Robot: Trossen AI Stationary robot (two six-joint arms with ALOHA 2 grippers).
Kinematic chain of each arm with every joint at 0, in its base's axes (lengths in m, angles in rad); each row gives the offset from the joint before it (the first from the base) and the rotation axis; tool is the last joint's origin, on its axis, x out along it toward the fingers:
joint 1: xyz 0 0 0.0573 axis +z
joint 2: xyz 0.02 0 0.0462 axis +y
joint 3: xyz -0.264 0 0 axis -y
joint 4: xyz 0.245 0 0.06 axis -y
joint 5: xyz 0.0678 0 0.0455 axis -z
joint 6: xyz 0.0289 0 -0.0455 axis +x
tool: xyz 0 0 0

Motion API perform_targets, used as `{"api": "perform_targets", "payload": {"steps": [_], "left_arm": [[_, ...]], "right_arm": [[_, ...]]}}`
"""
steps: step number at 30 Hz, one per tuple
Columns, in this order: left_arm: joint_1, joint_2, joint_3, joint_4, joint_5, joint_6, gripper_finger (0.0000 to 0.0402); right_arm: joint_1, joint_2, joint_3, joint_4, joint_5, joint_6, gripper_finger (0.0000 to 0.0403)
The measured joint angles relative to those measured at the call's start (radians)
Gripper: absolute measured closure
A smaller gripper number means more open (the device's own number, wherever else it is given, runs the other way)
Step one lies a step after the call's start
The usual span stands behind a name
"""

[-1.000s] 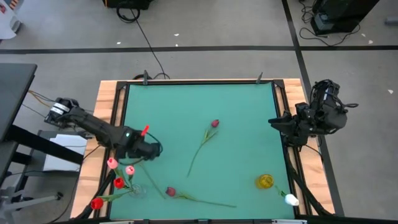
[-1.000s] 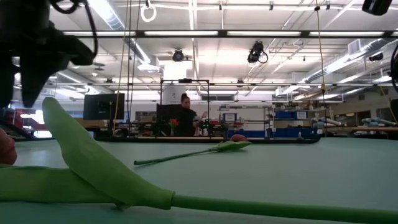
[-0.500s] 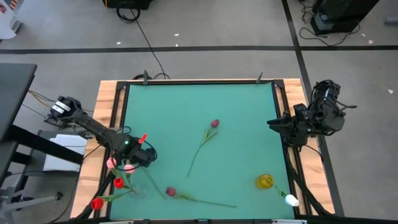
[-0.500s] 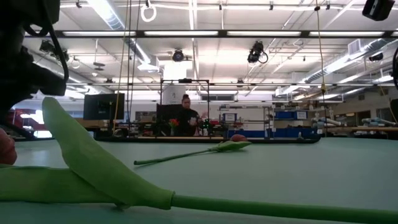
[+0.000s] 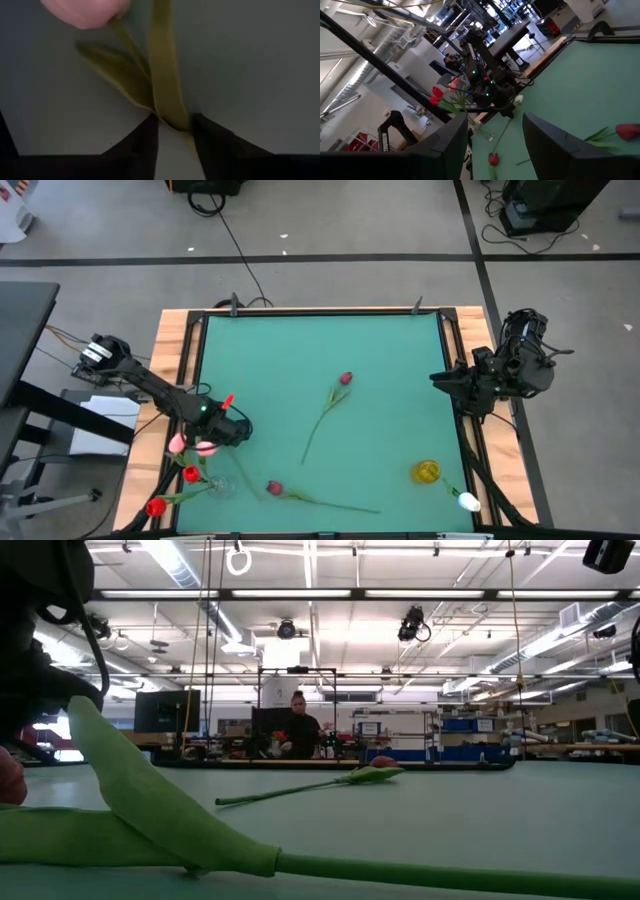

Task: Sort flowers into vase by color
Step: Put the white flower into the yellow transparent vase

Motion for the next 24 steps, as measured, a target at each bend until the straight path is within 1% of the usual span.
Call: {"api": "perform_targets", "payload": {"steps": [3,6,8,12,14,17,19,21,24], "left_arm": [[0.011,0.0,0.0,0.006,0.006,0.005,0.0323],[0.01,0.001,0.002,0.017,-0.014,0.01,0.037],[0.01,0.001,0.002,0.024,-0.025,0.011,0.0389],[0.014,0.001,0.002,0.035,-0.038,0.01,0.0391],[0.024,0.004,0.017,0.038,-0.061,0.012,0.0389],[0.062,0.004,0.067,0.075,-0.178,0.054,0.0389],[0.091,-0.004,0.108,0.083,-0.244,0.134,0.0389],[0.133,-0.009,0.157,0.1,-0.31,0.246,0.0389],[0.218,-0.011,0.233,0.144,-0.406,0.482,0.0389]], "right_arm": [[0.0,0.0,0.0,0.0,0.008,-0.001,0.0206],[0.0,0.0,0.0,-0.001,0.031,-0.014,0.0206],[0.0,0.0,0.0,0.0,0.039,-0.035,0.0206],[0.0,0.001,0.0,0.0,0.04,-0.092,0.0206],[0.0,0.001,0.0,-0.001,0.049,-0.126,0.0206],[0.0,0.006,0.0,-0.001,0.08,-0.134,0.0206],[-0.002,0.009,0.0,-0.013,0.127,-0.103,0.0206],[-0.014,0.01,0.0,-0.031,0.14,-0.077,0.0206],[-0.046,0.017,-0.001,-0.036,0.14,-0.061,0.0206]]}}
